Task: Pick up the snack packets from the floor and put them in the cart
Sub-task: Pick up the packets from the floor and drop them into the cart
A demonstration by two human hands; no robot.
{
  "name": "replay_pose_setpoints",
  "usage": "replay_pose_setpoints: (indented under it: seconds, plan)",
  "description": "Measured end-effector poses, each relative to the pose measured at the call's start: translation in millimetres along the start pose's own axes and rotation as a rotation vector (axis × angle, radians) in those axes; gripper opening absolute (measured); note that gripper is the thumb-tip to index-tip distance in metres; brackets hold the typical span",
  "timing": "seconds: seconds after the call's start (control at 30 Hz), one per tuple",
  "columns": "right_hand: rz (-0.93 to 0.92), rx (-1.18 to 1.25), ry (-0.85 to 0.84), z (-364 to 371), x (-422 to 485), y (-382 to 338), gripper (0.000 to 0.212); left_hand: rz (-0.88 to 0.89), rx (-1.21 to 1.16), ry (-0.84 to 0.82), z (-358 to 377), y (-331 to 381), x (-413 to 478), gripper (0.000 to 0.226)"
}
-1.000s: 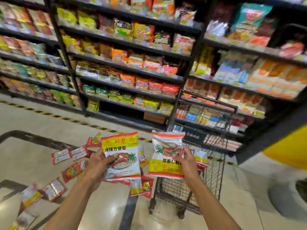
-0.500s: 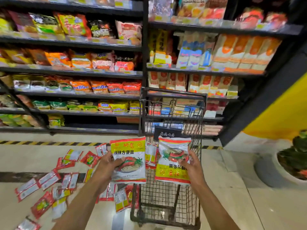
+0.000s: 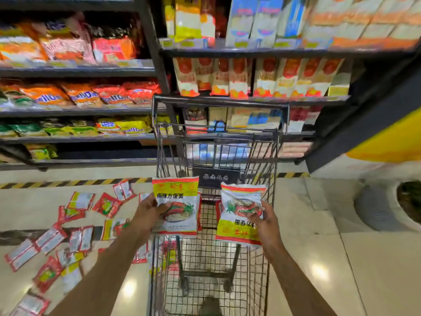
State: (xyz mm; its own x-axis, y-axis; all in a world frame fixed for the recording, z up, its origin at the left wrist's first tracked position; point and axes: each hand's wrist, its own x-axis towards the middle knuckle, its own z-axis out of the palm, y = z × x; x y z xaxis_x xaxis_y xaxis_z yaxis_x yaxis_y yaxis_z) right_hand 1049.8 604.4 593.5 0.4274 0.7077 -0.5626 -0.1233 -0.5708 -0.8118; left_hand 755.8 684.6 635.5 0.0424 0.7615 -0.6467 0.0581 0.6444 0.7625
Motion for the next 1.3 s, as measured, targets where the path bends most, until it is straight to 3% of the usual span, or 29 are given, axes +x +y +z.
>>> replay_pose_setpoints:
  seconds: [0.2,0.37,0.47,0.57,0.63,0.7,0.8,0.9,1.0,1.1,1.23,1.3]
  plan:
    - [0.073,-0.134,0.031,9,84,49,0.054,-0.129,0.049,0.065,-3,-82,135,0.057]
    - [0.147,-0.169,0.03,16,143,95,0.055,-0.15,0.069,0.13,25,-100,188,0.012]
    - [0.159,-0.211,0.025,20,172,127,0.062,-0.217,0.074,0.15,34,-125,222,0.031]
    - [0.161,-0.253,0.092,30,193,148,0.049,-0.217,0.153,0.139,42,-147,249,0.019]
    - [0.13,-0.299,0.116,38,202,158,0.045,-0.229,0.134,0.178,38,-167,270,0.027]
    - [0.097,-0.341,0.124,43,210,170,0.049,-0.257,0.143,0.231,32,-185,288,0.033]
    - [0.041,-0.401,0.114,50,216,182,0.065,-0.266,0.347,0.251,25,-207,306,0.044]
    - [-0.02,-0.455,0.123,55,222,193,0.071,-0.15,0.723,0.373,29,-217,303,0.06]
    - [-0.039,-0.509,0.123,56,224,201,0.072,0.068,0.812,0.438,49,-209,283,0.079]
    - [-0.114,-0.621,0.135,56,224,211,0.076,0.238,1.085,0.398,50,-222,275,0.099]
    - [-0.339,-1.01,0.172,60,215,222,0.086,0.522,1.404,0.147,45,-234,275,0.088]
    - [-0.42,-1.189,0.135,60,213,231,0.096,0.545,1.469,0.065,38,-241,278,0.077]
